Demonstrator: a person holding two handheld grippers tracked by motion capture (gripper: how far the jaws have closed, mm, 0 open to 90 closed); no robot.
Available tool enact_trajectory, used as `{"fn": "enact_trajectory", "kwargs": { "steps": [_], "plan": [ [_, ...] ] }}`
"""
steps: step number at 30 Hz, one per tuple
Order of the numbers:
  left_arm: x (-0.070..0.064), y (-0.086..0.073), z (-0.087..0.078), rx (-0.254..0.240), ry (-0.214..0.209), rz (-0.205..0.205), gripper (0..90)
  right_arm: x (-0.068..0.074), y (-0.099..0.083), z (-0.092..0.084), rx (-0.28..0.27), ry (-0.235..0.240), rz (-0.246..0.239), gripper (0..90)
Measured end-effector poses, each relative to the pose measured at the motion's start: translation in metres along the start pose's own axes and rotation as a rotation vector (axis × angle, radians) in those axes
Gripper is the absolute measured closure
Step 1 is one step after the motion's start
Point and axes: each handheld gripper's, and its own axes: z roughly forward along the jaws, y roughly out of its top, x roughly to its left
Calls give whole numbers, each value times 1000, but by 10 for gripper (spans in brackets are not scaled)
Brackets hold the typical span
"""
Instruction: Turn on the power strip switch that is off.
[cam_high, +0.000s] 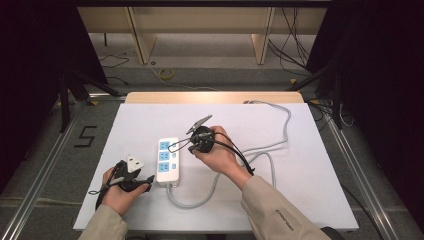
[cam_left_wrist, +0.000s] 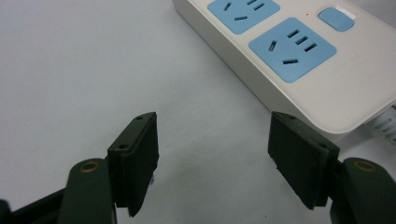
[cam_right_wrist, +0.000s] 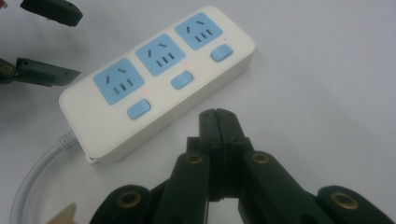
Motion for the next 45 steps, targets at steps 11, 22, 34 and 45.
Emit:
{"fn": "enact_trajectory", "kwargs": {
  "steps": [11, 22, 34, 45],
  "plan": [
    [0, 0, 0, -1, 1, 1, 334, 0, 4, 5, 9, 2, 13, 900],
    [0, 0, 0, 0, 0, 2, 334, 0, 12, 12, 9, 0, 2, 900],
    [0, 0, 0, -1, 0, 1, 334, -1, 16, 17, 15, -2, 7, 900],
    [0, 0, 0, -2, 1, 0, 334, -1, 23, 19, 15, -4, 6, 900]
  ]
}}
